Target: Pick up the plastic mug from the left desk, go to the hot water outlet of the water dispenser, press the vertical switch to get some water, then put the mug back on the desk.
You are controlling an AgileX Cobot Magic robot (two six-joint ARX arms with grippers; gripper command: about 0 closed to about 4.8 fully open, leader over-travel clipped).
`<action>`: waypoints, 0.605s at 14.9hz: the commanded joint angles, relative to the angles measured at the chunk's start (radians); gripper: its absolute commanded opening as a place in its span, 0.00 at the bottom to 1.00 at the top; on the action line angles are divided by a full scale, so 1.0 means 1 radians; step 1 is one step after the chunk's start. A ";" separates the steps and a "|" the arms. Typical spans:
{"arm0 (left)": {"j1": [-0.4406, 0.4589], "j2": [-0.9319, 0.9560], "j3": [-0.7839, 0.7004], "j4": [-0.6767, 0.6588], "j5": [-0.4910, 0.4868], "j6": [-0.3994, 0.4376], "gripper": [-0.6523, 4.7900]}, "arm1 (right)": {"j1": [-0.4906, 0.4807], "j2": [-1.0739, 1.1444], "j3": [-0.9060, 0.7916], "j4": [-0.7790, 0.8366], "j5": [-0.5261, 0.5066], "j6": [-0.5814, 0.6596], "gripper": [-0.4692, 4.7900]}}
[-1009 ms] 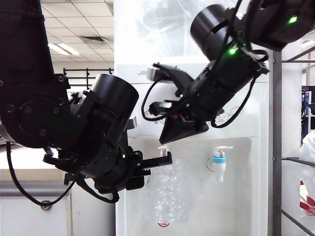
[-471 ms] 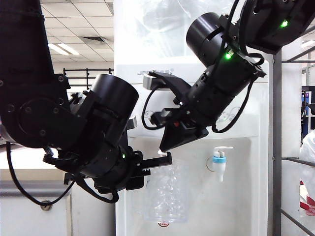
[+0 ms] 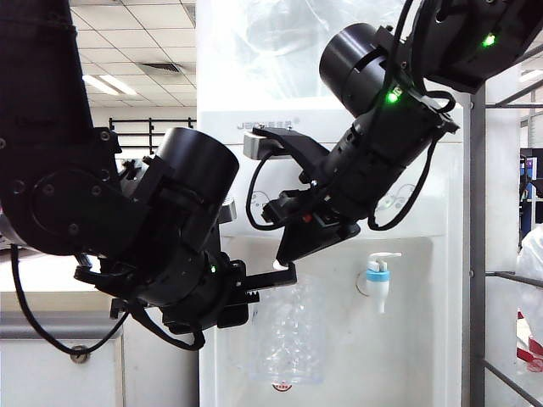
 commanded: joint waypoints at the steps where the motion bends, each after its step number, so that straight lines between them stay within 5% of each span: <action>1: -0.002 -0.006 0.002 0.026 0.000 0.000 0.11 | -0.002 0.008 -0.003 -0.052 0.011 -0.030 0.08; 9: -0.002 -0.006 0.002 0.020 0.000 0.000 0.11 | -0.003 0.022 -0.003 -0.050 0.014 -0.037 0.08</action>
